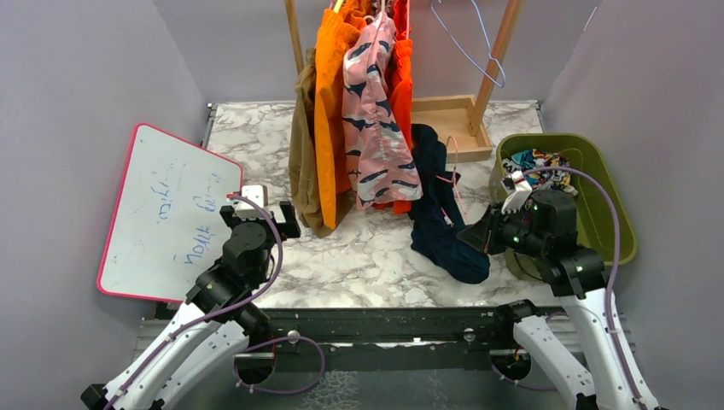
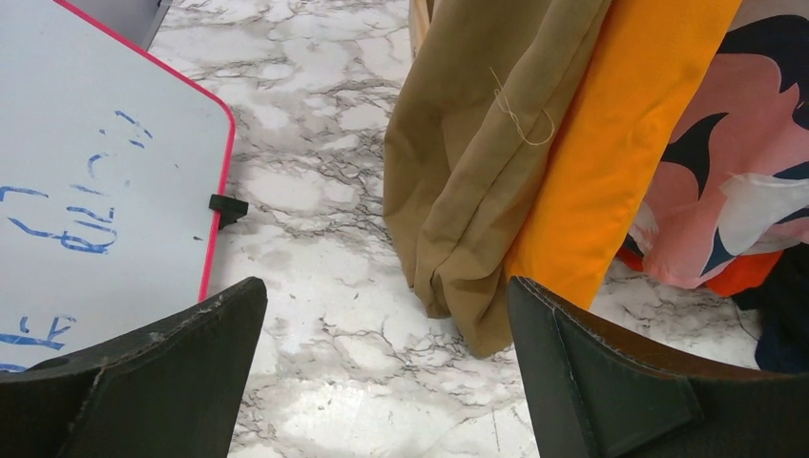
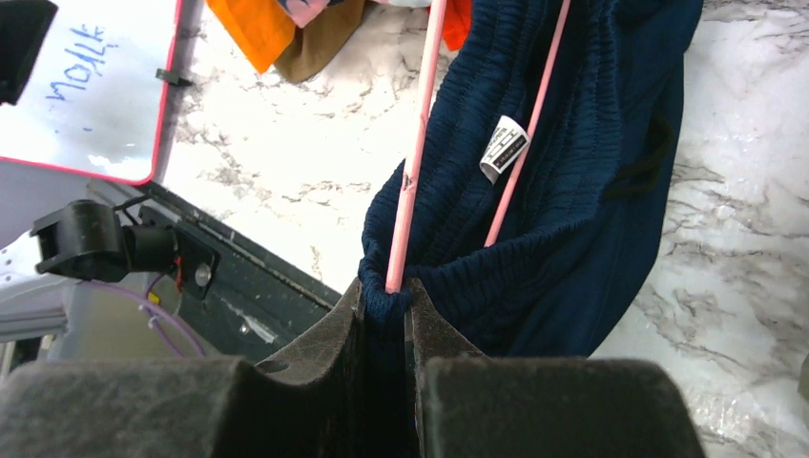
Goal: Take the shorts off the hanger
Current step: Pick up the hanger from the clothes rod.
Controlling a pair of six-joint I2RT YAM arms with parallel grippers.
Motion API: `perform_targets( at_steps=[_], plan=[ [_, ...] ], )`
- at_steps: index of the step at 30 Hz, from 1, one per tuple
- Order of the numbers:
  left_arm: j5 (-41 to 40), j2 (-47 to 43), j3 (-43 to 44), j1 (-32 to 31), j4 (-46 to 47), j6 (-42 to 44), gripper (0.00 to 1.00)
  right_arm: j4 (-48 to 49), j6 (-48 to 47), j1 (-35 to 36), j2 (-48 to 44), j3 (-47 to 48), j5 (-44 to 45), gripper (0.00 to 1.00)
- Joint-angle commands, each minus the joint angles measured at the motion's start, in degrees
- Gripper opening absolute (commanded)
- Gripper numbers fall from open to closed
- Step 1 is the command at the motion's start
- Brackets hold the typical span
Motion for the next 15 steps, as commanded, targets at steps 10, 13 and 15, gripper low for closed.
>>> perform_targets(
  at_steps=[10, 13, 15],
  plan=[
    [2.3, -1.7, 1.4, 0.2, -0.5, 0.2, 0.99, -13.9, -5.7, 0.1, -1.3, 4.1, -23.0, 0.01],
    [2.6, -2.1, 1.4, 0.2, -0.5, 0.2, 0.99, -13.0, -5.9, 0.1, -0.3, 2.3, -29.4, 0.01],
    [2.9, -2.3, 1.5, 0.2, -0.6, 0.2, 0.99, -10.8, -5.5, 0.1, 0.4, 1.2, -32.6, 0.01]
  ],
)
